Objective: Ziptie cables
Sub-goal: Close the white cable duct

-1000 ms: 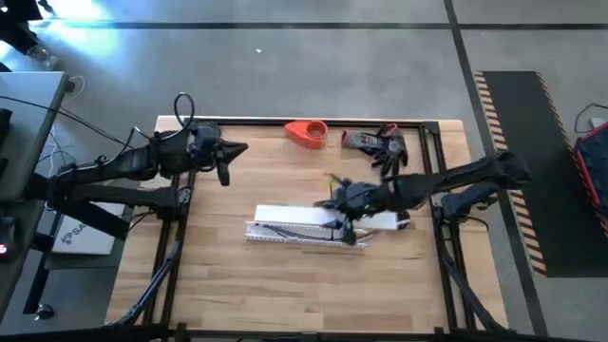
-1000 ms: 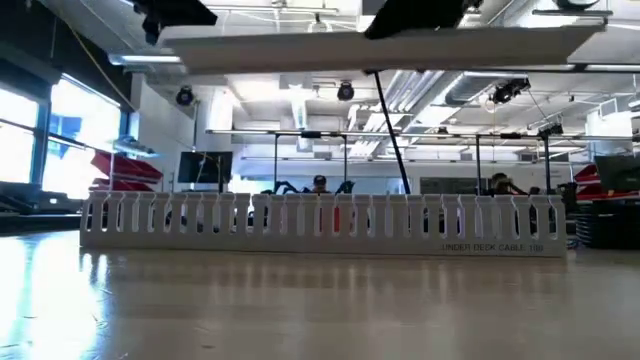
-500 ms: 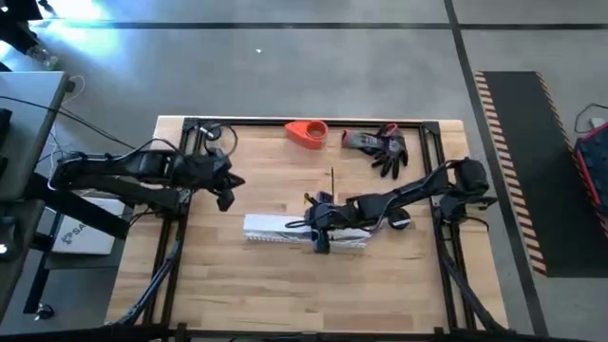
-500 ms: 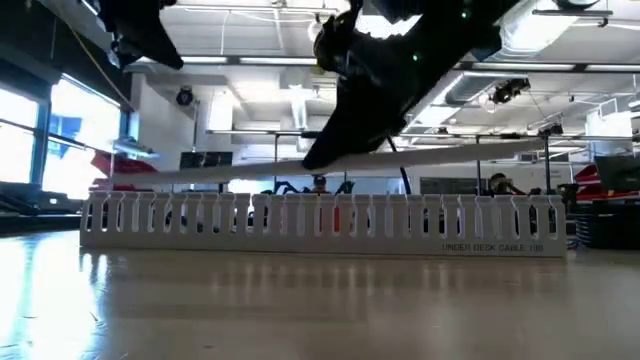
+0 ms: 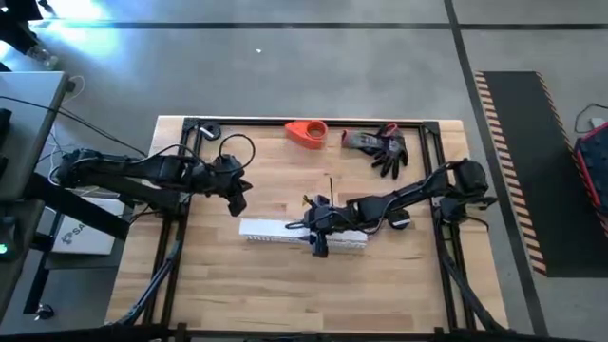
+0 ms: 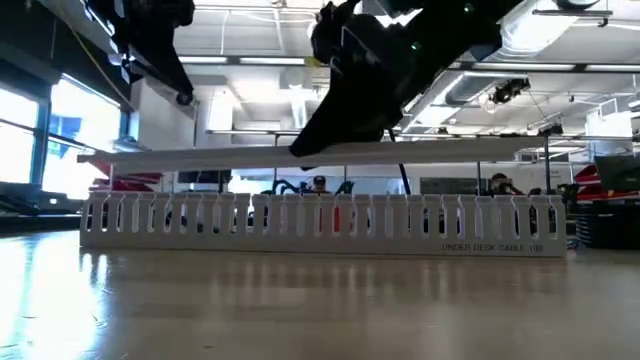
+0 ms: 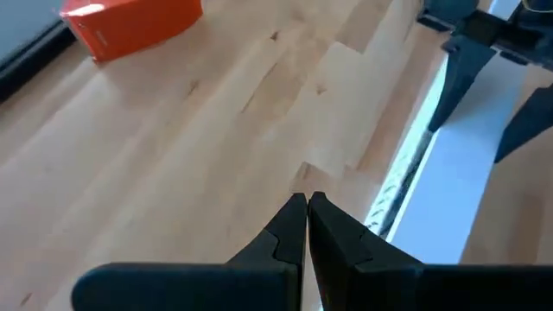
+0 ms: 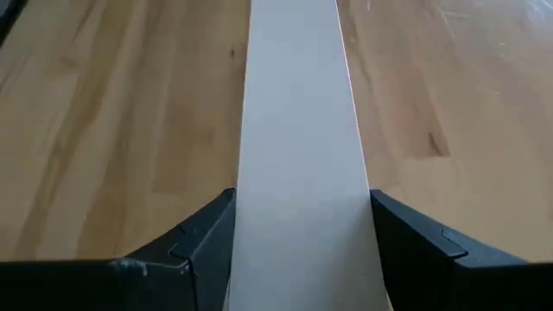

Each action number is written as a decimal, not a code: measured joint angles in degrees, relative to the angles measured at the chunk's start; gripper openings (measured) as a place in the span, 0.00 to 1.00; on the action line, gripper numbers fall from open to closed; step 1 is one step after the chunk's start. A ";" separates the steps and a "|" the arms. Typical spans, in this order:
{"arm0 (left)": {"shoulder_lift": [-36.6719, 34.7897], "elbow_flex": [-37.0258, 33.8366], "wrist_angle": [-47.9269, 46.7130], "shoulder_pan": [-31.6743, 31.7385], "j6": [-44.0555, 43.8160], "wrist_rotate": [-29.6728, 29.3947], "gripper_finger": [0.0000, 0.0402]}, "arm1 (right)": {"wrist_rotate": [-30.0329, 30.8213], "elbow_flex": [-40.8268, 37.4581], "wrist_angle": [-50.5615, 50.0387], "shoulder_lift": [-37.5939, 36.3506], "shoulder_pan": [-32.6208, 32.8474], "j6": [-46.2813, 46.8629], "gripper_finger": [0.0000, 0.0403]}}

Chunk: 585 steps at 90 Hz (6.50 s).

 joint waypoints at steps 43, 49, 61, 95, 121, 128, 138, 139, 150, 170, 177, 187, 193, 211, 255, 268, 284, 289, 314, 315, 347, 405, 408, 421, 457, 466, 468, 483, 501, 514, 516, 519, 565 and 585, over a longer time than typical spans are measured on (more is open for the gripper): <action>7.41 -0.02 2.07 -13.72 -12.42 -4.99 0.00 | 6.33 0.02 1.50 2.72 2.41 -1.18 0.52; 7.38 -0.02 2.03 -14.84 -13.61 -5.68 0.00 | 7.76 0.02 2.23 2.51 2.75 -1.16 0.52; 7.38 -0.02 2.01 -16.11 -14.85 -7.78 0.00 | 8.73 0.02 1.47 2.36 2.84 -0.99 0.52; 10.88 -1.10 4.52 -18.85 -16.43 -8.72 0.00 | 7.48 0.02 -0.25 2.31 1.90 0.17 0.52; 12.64 -5.76 7.26 -20.35 -19.44 -7.99 0.00 | 10.13 0.02 0.02 2.07 2.54 -0.56 0.52; 11.16 -5.05 7.13 -20.51 -19.41 -8.23 0.00 | 11.22 0.02 0.55 1.85 2.85 -0.20 0.52; 8.84 -4.70 6.96 -20.32 -19.30 -9.20 0.00 | 10.79 0.02 0.20 1.85 2.82 1.65 0.52; 8.66 -4.69 6.98 -20.31 -19.21 -9.34 0.00 | 10.70 0.02 0.18 1.85 2.74 1.82 0.52; 7.84 -4.68 6.94 -20.31 -18.38 -9.88 0.00 | 9.61 0.02 -0.52 1.85 1.82 3.53 0.52; 9.47 -4.68 7.02 -20.40 -18.98 -8.87 0.00 | 6.51 0.02 -1.62 1.85 1.03 3.58 0.52; 9.80 -4.68 7.02 -20.40 -19.03 -7.96 0.00 | 6.16 0.02 -1.23 1.85 0.89 3.91 0.52; 9.15 -4.68 7.02 -20.49 -19.24 -7.80 0.00 | 5.84 0.02 -0.38 1.58 0.57 5.04 0.52; 8.39 -4.67 7.02 -20.49 -18.99 -7.80 0.00 | 5.54 0.02 -0.02 1.04 0.37 5.96 0.52; 7.61 -4.66 7.04 -20.47 -18.98 -6.28 0.00 | 0.95 0.02 -0.01 0.71 0.29 7.84 0.52; 11.08 -4.66 5.29 -22.02 -19.44 -4.96 0.00 | 3.70 0.02 -0.01 0.93 0.94 6.44 0.52; 10.33 -4.66 5.11 -22.15 -19.44 -5.38 0.00 | 4.45 0.02 0.01 0.80 0.94 6.54 0.52; 10.61 -4.63 2.66 -22.16 -19.38 -6.53 0.00 | 4.68 0.02 -0.41 0.78 0.44 8.06 0.52; 10.64 -4.64 1.49 -22.19 -19.42 -7.00 0.00 | 4.70 0.02 -1.21 0.75 0.40 8.55 0.52; 10.64 -9.79 6.47 -22.19 -20.38 -6.11 0.00 | 4.31 0.02 -1.96 0.69 0.40 8.89 0.52; 10.64 -9.87 6.44 -22.19 -20.50 -6.05 0.00 | 4.31 0.02 -1.86 0.69 0.40 8.89 0.52; 10.25 -11.07 7.61 -22.24 -20.46 -5.74 0.00 | 3.11 0.02 -0.03 0.67 0.40 8.89 0.52; 9.00 -18.58 16.09 -22.16 -20.89 -6.70 0.00 | 3.85 0.02 -1.80 0.68 0.42 8.86 0.52; 8.79 -18.58 16.16 -21.98 -20.91 -7.03 0.00 | 3.93 0.02 -1.88 0.68 0.42 8.87 0.52; 7.65 -18.62 16.22 -19.75 -23.23 -7.67 0.00 | 4.14 0.02 -2.13 0.69 0.40 8.98 0.52; 8.24 -22.15 22.24 -17.67 -22.42 -4.53 0.00 | 3.80 0.02 -2.77 0.69 0.42 8.93 0.52; 8.23 -22.44 22.49 -17.74 -22.34 -4.33 0.00 | 3.97 0.02 -2.95 0.69 0.42 9.02 0.52; 8.13 -22.41 22.47 -17.74 -22.22 -4.33 0.00 | 4.05 0.02 -2.97 0.68 0.43 9.00 0.52; 6.78 -19.66 19.13 -17.62 -18.72 -3.24 0.00 | 5.21 0.02 -2.86 0.69 0.46 9.13 0.52; 4.75 -14.76 14.85 -17.63 -16.43 -5.35 0.00 | 5.70 0.02 -2.55 0.25 0.40 9.97 0.52; 4.82 -14.93 14.53 -17.57 -16.33 -6.04 0.00 | 5.53 0.03 -2.24 0.16 0.40 10.40 0.52; 4.87 -15.09 14.49 -17.58 -16.44 -6.05 0.00 | 5.58 0.10 -2.20 0.16 0.41 10.37 0.52; 4.87 -15.26 14.33 -17.58 -16.78 -6.09 0.00 | 5.75 0.54 -2.73 0.16 0.47 10.18 0.52; 4.78 -15.85 14.84 -17.58 -17.81 -5.40 0.00 | 8.76 20.48 -34.73 0.14 0.15 2.04 0.52; 4.76 -15.85 14.84 -17.58 -17.80 -5.40 0.00 | 11.16 26.96 -42.92 0.00 0.04 -1.16 0.52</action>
